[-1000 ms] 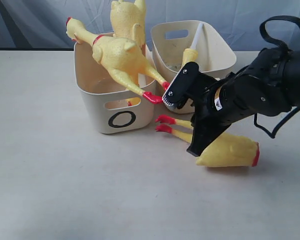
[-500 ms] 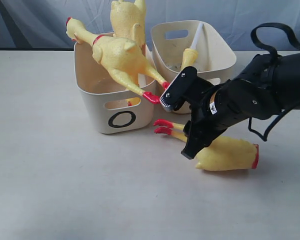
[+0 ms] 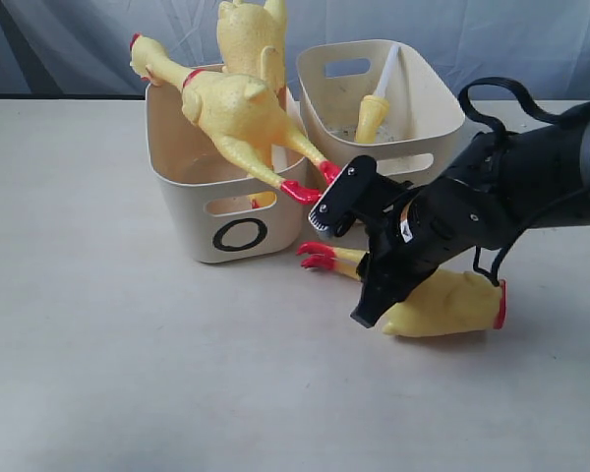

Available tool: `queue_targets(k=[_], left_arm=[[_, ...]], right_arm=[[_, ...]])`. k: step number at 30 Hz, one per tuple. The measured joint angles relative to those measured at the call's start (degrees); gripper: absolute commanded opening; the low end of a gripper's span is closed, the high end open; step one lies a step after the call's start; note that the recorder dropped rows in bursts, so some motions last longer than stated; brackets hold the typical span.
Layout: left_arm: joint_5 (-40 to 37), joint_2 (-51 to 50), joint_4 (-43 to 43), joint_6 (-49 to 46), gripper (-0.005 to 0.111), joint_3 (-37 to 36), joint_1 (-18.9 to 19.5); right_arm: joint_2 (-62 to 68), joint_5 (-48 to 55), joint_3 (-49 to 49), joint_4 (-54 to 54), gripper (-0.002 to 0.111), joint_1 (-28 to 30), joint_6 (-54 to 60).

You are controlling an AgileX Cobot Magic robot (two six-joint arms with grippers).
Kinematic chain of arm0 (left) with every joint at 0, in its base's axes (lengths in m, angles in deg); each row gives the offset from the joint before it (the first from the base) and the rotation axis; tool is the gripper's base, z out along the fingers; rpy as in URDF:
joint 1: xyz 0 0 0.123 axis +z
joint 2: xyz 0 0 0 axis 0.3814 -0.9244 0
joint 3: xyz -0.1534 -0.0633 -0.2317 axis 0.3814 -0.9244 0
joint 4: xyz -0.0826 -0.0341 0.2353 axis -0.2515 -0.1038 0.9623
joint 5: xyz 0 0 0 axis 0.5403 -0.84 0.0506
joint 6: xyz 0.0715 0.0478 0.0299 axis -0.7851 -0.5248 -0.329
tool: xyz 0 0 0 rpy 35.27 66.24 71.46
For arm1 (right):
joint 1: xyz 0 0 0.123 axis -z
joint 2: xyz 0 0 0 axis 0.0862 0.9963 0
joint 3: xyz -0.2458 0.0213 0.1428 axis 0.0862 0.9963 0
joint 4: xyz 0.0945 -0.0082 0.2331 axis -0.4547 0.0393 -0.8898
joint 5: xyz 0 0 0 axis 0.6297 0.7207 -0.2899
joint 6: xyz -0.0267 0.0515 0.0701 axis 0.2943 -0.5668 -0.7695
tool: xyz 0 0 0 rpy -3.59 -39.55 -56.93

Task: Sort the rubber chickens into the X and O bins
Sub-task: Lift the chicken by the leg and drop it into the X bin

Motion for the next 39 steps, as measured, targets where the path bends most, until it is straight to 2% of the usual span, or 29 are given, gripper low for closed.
queue_targets(k=[2, 4, 12, 21, 27, 30, 33, 35, 39], left_arm=[[0.0, 0.0, 0.0, 0.0, 0.000, 0.0, 0.0], [0.0, 0.0, 0.0, 0.0, 0.000, 0.0, 0.0], [0.0, 0.0, 0.0, 0.0, 0.000, 0.0, 0.0], [0.0, 0.0, 0.0, 0.0, 0.000, 0.0, 0.0], [0.0, 0.0, 0.0, 0.0, 0.000, 0.0, 0.0], [0.0, 0.0, 0.0, 0.0, 0.000, 0.0, 0.0], [0.0, 0.0, 0.0, 0.0, 0.000, 0.0, 0.0], [0.0, 0.0, 0.0, 0.0, 0.000, 0.0, 0.0], [0.0, 0.0, 0.0, 0.0, 0.000, 0.0, 0.0]], right_arm=[[-0.1, -0.1, 0.0, 0.0, 0.008, 0.0, 0.0], [-0.6, 0.7, 0.0, -0.1, -0.001, 0.0, 0.0], [-7.1, 7.3, 0.0, -3.0, -0.001, 0.0, -0.1], [-25.8, 13.7, 0.0, -3.6, -0.001, 0.0, -0.1], [-37.8, 14.1, 0.0, 3.9, -0.001, 0.0, -1.7], [-40.3, 12.4, 0.0, 10.3, -0.001, 0.0, -8.1], [-40.0, 7.6, 0.0, 18.7, -0.001, 0.0, -19.9], [-38.5, 2.4, 0.0, 26.4, -0.001, 0.0, -30.1], [-31.7, -10.9, -1.6, 44.7, -0.001, 3.5, -61.3]])
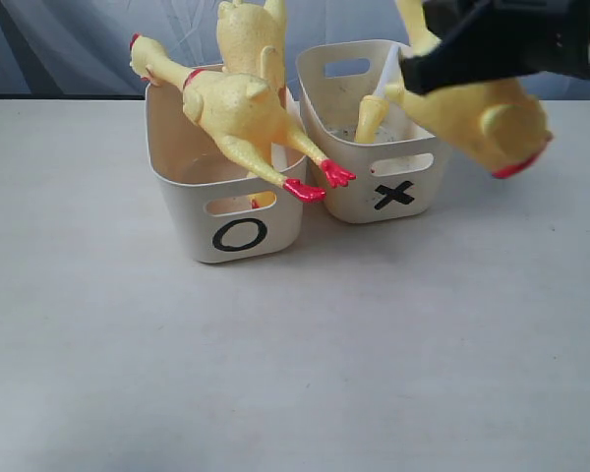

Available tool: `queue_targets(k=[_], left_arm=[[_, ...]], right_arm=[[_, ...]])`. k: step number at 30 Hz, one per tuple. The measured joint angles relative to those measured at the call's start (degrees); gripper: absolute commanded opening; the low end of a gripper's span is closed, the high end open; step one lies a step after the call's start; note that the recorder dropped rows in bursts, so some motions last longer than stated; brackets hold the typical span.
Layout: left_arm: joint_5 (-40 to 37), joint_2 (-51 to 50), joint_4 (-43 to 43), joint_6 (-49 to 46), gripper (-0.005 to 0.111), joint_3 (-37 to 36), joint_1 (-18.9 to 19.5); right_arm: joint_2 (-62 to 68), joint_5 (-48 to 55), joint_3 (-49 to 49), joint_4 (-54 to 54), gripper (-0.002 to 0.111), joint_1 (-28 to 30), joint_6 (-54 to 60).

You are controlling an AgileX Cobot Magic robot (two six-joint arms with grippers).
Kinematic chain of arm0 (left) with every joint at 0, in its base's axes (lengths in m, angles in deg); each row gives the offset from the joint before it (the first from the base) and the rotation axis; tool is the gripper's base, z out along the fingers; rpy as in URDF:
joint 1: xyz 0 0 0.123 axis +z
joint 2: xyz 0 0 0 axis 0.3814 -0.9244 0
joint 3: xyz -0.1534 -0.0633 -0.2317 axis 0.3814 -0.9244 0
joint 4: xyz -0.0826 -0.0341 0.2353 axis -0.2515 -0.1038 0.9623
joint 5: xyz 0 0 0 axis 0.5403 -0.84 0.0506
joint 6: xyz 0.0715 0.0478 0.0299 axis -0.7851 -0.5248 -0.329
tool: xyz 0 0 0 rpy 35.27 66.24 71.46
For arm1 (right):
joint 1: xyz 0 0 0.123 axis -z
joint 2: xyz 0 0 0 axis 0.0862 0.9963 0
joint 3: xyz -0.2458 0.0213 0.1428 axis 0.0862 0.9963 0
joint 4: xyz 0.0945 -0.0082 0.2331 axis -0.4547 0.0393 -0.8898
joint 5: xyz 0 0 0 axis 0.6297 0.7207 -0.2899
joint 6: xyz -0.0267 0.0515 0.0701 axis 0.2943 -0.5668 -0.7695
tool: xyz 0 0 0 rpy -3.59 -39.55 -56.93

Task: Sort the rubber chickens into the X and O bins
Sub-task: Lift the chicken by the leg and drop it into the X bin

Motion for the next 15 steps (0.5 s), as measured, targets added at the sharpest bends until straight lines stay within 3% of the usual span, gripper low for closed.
queue_targets(k=[3, 6, 10, 15], left_arm=[[0.0, 0.0, 0.0, 0.0, 0.000, 0.0, 0.0], [0.0, 0.0, 0.0, 0.0, 0.000, 0.0, 0.0], [0.0, 0.0, 0.0, 0.0, 0.000, 0.0, 0.0], [0.0, 0.0, 0.0, 0.0, 0.000, 0.0, 0.0]], right_arm=[[7.5, -4.3, -5.5, 7.6, -0.001, 5.5, -19.6], [15.1, -5.2, -12.2, 10.2, -0.001, 11.5, -31.9], [22.6, -6.3, -19.9, 10.6, -0.001, 16.1, -37.8], [29.5, -7.8, -28.9, 10.8, -0.001, 17.4, -39.4]])
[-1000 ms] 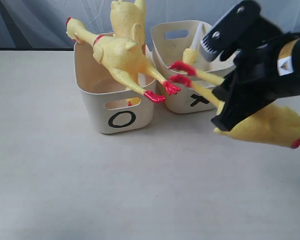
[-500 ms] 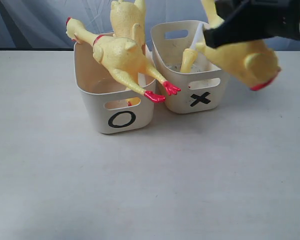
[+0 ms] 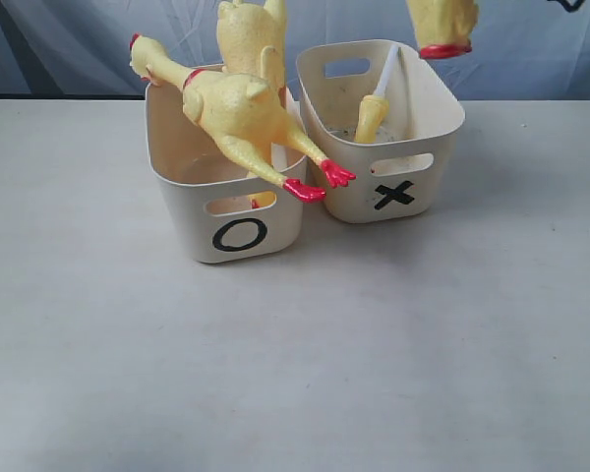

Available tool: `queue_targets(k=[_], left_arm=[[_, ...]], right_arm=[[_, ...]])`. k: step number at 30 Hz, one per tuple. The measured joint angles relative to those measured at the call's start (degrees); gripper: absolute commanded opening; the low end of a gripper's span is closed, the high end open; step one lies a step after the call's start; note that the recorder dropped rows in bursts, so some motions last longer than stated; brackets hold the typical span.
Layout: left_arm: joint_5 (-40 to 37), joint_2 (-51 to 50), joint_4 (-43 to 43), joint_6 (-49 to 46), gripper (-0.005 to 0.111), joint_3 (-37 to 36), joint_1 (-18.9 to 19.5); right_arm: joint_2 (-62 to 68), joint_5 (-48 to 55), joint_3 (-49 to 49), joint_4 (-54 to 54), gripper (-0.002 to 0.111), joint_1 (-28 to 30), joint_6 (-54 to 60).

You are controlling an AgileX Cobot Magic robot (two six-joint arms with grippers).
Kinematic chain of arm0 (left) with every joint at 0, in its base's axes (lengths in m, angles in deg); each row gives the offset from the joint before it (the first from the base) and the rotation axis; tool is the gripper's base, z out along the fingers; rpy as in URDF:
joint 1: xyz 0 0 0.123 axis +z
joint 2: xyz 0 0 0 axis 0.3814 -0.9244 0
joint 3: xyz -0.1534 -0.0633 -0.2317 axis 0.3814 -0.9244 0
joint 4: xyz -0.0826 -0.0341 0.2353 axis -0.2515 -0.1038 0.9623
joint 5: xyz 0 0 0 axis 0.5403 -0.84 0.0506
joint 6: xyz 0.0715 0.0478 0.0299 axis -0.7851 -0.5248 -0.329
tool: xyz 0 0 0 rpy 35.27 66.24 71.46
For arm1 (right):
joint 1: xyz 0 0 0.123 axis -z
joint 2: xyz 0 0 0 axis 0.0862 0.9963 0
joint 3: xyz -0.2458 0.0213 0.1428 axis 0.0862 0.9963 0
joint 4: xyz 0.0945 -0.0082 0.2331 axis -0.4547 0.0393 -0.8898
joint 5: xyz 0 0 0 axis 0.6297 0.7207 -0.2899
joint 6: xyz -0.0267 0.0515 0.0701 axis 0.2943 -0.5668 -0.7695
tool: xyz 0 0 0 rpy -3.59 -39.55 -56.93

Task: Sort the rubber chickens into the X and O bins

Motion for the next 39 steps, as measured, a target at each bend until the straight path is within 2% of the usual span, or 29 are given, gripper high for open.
queue_targets(k=[14, 16, 21, 23, 33, 39], left_arm=[[0.0, 0.0, 0.0, 0.0, 0.000, 0.0, 0.0], [0.0, 0.0, 0.0, 0.0, 0.000, 0.0, 0.0], [0.0, 0.0, 0.0, 0.0, 0.000, 0.0, 0.0], [0.0, 0.0, 0.0, 0.0, 0.000, 0.0, 0.0], [0.0, 0.0, 0.0, 0.0, 0.000, 0.0, 0.0], [0.0, 0.0, 0.0, 0.0, 0.000, 0.0, 0.0]], right_arm=[[15.7, -2.2, -2.8, 0.8, 0.001, 0.1, -0.2], [15.9, -1.5, -2.8, 0.8, 0.011, 0.1, -0.2], [15.9, -1.5, -2.8, 0.8, 0.046, 0.1, -0.2], [15.9, -1.5, -2.6, 0.8, 0.049, 0.1, -0.2], [9.4, -3.1, 1.9, 1.1, 0.049, -0.4, 0.0], [-3.4, -2.3, 9.0, 12.6, 0.049, -0.4, 0.3]])
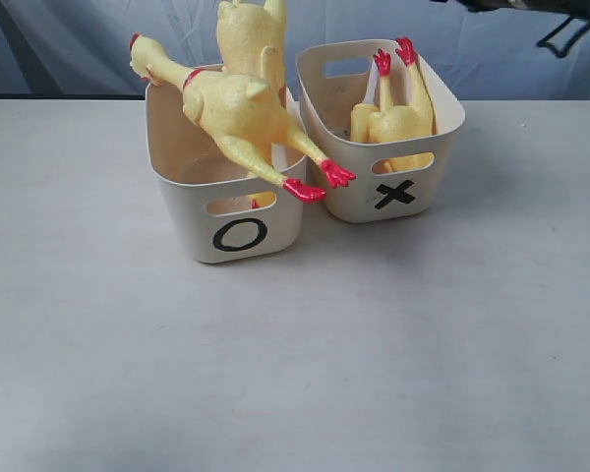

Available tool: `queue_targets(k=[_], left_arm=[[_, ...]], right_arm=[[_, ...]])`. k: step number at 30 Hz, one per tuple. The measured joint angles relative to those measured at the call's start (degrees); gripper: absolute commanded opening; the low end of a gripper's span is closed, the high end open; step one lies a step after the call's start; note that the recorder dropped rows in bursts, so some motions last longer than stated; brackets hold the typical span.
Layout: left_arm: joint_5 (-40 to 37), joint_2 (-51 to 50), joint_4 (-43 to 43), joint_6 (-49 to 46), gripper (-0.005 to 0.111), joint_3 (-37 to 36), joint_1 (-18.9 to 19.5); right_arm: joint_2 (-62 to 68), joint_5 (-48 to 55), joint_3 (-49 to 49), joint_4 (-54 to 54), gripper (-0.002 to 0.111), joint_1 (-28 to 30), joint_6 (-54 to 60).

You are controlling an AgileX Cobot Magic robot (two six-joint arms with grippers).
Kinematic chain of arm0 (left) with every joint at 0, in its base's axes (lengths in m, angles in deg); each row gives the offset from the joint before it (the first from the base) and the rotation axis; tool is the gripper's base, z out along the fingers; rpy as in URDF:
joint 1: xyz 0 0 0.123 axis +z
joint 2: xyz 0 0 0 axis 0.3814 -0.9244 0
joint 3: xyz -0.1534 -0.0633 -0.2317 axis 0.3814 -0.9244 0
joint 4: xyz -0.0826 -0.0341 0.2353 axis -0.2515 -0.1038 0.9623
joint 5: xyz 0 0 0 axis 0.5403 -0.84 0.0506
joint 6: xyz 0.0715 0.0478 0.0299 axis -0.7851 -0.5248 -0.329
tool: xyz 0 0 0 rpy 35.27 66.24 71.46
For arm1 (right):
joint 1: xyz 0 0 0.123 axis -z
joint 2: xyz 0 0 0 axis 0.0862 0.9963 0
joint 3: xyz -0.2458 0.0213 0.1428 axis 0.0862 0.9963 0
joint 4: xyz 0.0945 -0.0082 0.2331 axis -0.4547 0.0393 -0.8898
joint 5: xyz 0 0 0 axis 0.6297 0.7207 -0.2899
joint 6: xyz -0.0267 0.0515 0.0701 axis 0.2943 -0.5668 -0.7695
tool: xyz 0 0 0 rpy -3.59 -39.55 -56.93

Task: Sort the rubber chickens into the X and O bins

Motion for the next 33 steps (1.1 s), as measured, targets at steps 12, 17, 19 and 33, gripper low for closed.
queue_targets(k=[12, 17, 19, 33], left_arm=[[0.0, 0.0, 0.0, 0.0, 0.000, 0.0, 0.0], [0.0, 0.0, 0.0, 0.0, 0.000, 0.0, 0.0], [0.0, 0.0, 0.0, 0.0, 0.000, 0.0, 0.0], [0.0, 0.0, 0.0, 0.0, 0.000, 0.0, 0.0]], right_arm=[[-55.7, 15.2, 35.5, 17.2, 0.049, 0.0, 1.4], [-73.2, 32.0, 53.1, 10.0, 0.049, 0.0, 3.2], [-74.2, 20.1, 57.7, 8.1, 0.049, 0.0, 10.3], [-72.5, -61.8, 61.1, 14.9, 0.049, 0.0, 28.0]])
